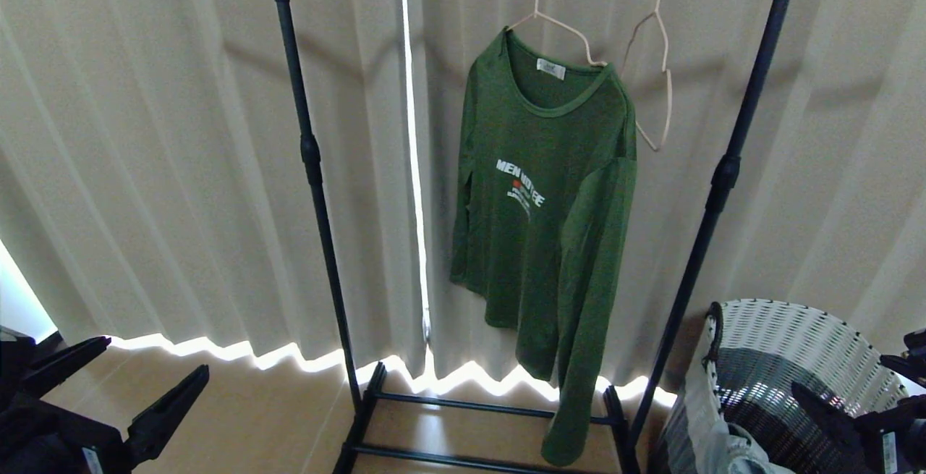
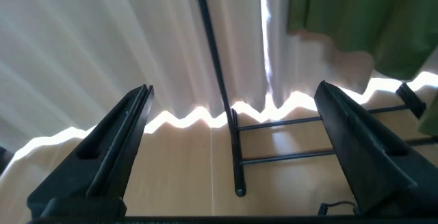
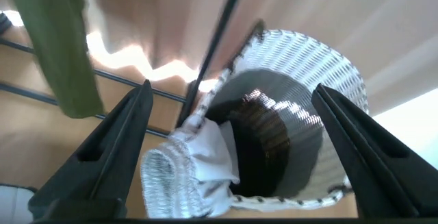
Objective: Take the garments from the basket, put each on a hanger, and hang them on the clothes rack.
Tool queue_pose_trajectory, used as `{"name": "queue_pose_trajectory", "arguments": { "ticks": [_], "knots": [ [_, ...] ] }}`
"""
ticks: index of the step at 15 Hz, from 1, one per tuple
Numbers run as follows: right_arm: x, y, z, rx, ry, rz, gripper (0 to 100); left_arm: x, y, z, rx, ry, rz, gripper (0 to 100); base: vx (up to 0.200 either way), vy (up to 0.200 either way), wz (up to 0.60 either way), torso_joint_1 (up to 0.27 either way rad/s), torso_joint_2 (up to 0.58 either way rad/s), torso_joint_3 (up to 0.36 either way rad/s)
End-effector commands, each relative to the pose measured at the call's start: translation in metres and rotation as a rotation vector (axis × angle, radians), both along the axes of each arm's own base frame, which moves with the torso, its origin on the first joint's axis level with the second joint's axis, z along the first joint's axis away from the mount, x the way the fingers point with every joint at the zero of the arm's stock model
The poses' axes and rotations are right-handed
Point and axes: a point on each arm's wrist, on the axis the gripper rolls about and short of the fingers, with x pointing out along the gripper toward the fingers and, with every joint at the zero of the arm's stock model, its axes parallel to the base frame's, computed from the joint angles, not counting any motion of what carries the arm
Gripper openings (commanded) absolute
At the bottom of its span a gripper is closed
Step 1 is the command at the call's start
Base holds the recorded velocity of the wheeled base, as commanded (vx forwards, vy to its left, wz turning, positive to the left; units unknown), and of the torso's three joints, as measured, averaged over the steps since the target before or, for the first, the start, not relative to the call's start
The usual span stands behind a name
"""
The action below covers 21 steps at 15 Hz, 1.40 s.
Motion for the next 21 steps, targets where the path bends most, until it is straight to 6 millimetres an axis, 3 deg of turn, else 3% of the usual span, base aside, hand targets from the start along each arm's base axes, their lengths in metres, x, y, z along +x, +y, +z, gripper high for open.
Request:
{"name": "queue_pose_trajectory", "arguments": {
  "ticks": [1,4,13,15,16,18,21],
  "knots": [
    [0.0,0.0,0.0,-0.001,0.0,0.0,100,0.0,0.0,0.0,0.0,0.0,0.0,100,0.0,0.0,0.0,0.0,0.0,0.0],
    [0.001,0.0,0.0,-0.001,0.001,0.0,100,0.0,0.0,0.0,0.0,0.002,0.0,100,0.0,0.0,0.0,0.0,0.0,0.0],
    [0.001,0.0,0.0,0.0,-0.003,0.0,100,0.004,-0.002,-0.005,-0.003,0.039,-0.016,100,-0.178,0.0,0.0,0.0,0.0,0.001],
    [-0.001,0.0,-0.003,0.001,0.013,0.0,100,0.005,-0.003,-0.006,-0.014,0.052,-0.045,100,0.0,0.0,0.0,0.0,0.0,0.0],
    [-0.005,0.001,-0.013,-0.004,0.061,0.013,100,0.007,-0.003,-0.006,-0.015,0.06,-0.054,100,0.0,0.0,0.0,0.0,0.0,0.0],
    [0.002,0.003,-0.018,-0.082,0.115,0.081,100,0.009,-0.004,-0.006,-0.013,0.064,-0.057,100,0.0,0.0,0.0,0.0,0.0,0.0],
    [0.028,0.002,-0.033,-0.253,0.265,0.186,100,0.007,-0.003,-0.006,-0.009,0.059,-0.06,100,0.0,0.0,0.0,0.0,0.0,0.0]
  ]
}}
